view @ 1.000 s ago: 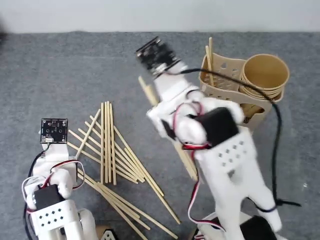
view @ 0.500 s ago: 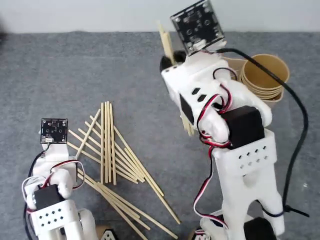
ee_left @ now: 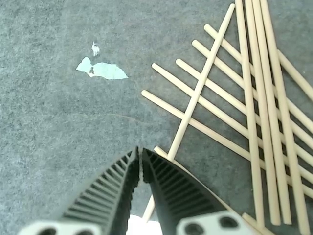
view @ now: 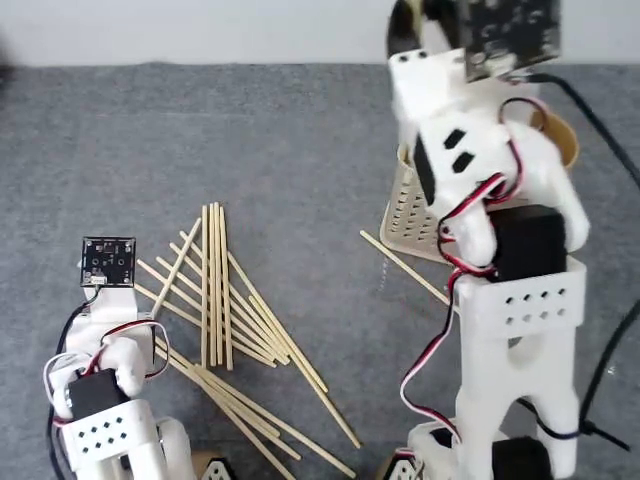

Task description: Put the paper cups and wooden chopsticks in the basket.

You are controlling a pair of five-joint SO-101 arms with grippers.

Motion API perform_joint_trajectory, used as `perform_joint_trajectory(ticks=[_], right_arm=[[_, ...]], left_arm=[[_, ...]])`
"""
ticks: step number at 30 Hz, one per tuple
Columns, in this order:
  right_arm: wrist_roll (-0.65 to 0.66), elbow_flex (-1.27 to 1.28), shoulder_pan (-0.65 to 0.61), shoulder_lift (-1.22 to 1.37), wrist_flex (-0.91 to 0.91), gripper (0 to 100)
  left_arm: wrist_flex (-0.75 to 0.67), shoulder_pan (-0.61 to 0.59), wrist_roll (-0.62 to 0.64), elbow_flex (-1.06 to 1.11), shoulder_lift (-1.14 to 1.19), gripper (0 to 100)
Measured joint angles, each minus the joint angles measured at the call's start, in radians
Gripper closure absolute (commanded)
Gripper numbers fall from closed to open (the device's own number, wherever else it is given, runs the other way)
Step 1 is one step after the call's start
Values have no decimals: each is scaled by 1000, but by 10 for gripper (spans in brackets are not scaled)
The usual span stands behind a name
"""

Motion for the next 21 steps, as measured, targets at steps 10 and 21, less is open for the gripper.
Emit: perform_joint_trajectory(ticks=[10, 21], right_arm=[[0, 167, 144, 23, -183, 991], [0, 351, 155, 23, -224, 897]], left_arm=[[0, 0, 0, 0, 0, 986], [0, 0, 0, 0, 0, 986]])
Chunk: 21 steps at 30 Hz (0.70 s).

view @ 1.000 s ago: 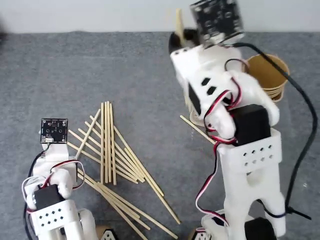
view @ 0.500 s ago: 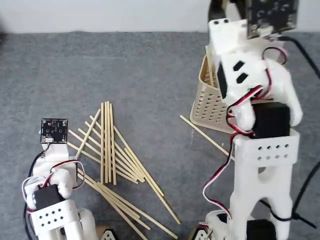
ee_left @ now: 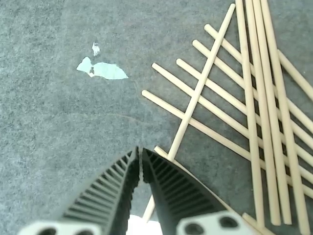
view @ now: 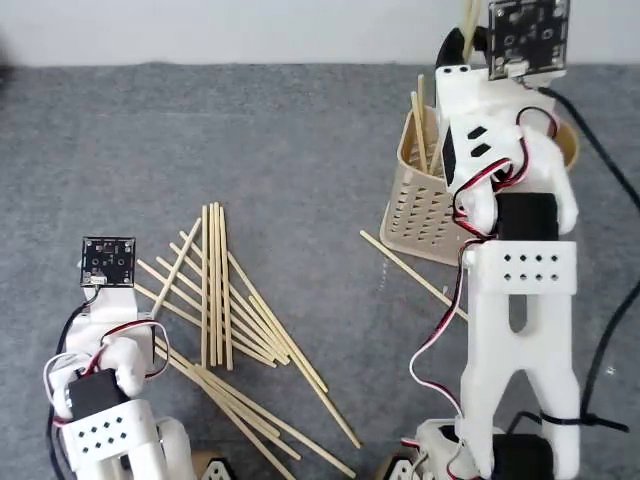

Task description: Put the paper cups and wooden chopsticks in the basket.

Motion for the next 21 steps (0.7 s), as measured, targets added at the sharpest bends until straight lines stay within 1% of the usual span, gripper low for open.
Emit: perform_joint_trajectory(ticks=[2, 6, 9, 16, 21], right_arm=[[0, 0, -3, 0, 32, 868], [0, -2, 3, 0, 97, 868], [0, -49, -17, 0, 186, 867], [0, -229, -144, -2, 465, 867], [-40, -245, -258, 2, 684, 867]], left_arm=[[0, 0, 0, 0, 0, 986], [0, 0, 0, 0, 0, 986], [0, 0, 0, 0, 0, 986], [0, 0, -2, 0, 0, 986], [0, 0, -2, 0, 0, 986]])
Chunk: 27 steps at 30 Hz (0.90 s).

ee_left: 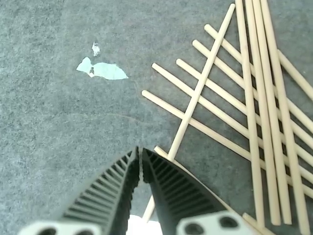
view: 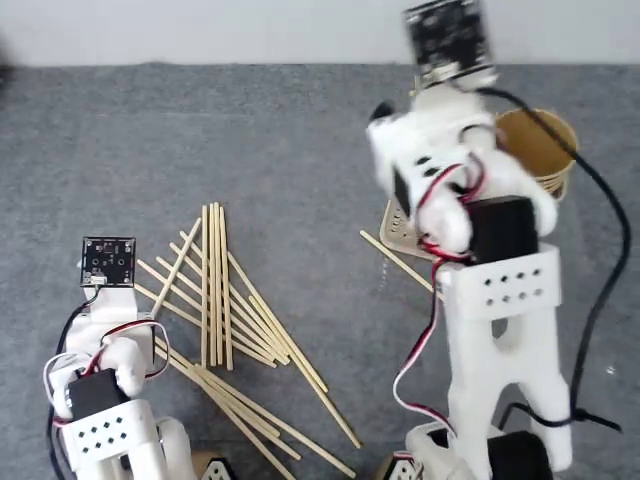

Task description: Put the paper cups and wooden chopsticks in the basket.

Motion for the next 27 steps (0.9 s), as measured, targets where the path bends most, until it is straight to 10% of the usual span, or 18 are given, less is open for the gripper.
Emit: perform_joint_trajectory(ticks=[11, 27], right_arm=[[-146, 0, -244, 212, 370, 865], [-198, 183, -514, 474, 183, 861]], left_arm=[[0, -9, 2, 0, 0, 986], [0, -8, 0, 0, 0, 986]])
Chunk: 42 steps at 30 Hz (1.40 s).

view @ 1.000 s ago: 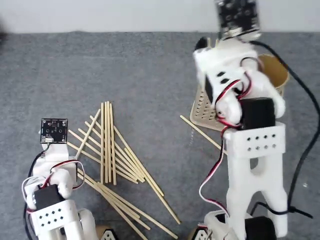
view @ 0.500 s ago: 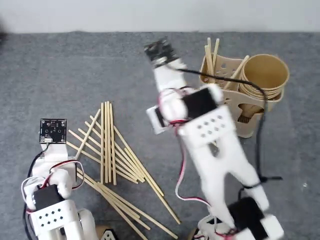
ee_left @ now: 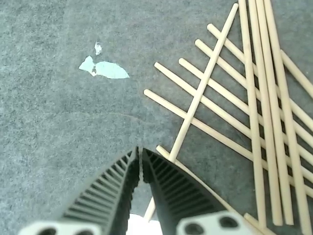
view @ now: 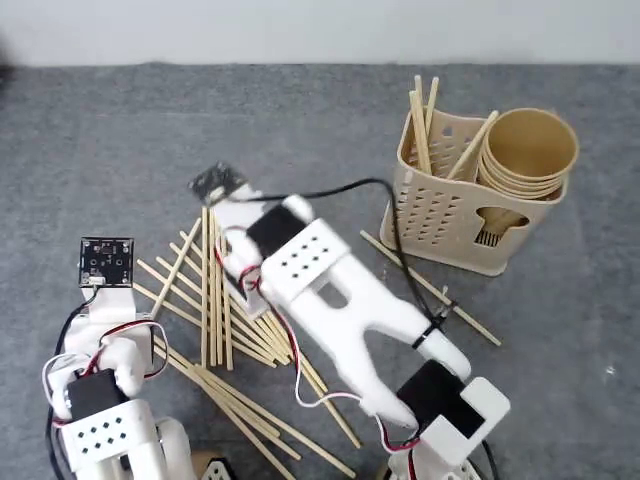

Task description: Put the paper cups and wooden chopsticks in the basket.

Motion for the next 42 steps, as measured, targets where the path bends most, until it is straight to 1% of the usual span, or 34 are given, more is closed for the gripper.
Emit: perform_joint_trajectory(ticks=[4, 7, 11, 18, 29, 30, 35, 37, 42], right_arm=[[0, 183, -3, -49, -178, 861], [0, 258, -3, -55, -265, 861], [0, 278, -3, -43, -353, 861], [0, 278, -3, 91, -476, 861], [0, 275, 2, 187, -525, 867], [0, 272, 8, 193, -528, 878], [2, 270, 21, 198, -529, 995], [31, 269, 25, 199, -531, 986], [48, 256, 41, 212, -517, 991]], left_arm=[[0, -2, 0, 0, 0, 986], [0, 0, 0, 0, 0, 986], [0, 0, 0, 0, 0, 986], [0, 0, 0, 0, 0, 986], [0, 0, 0, 0, 0, 986], [0, 0, 0, 0, 0, 986], [0, 0, 0, 0, 0, 986], [0, 0, 0, 0, 0, 986], [0, 0, 0, 0, 0, 986]])
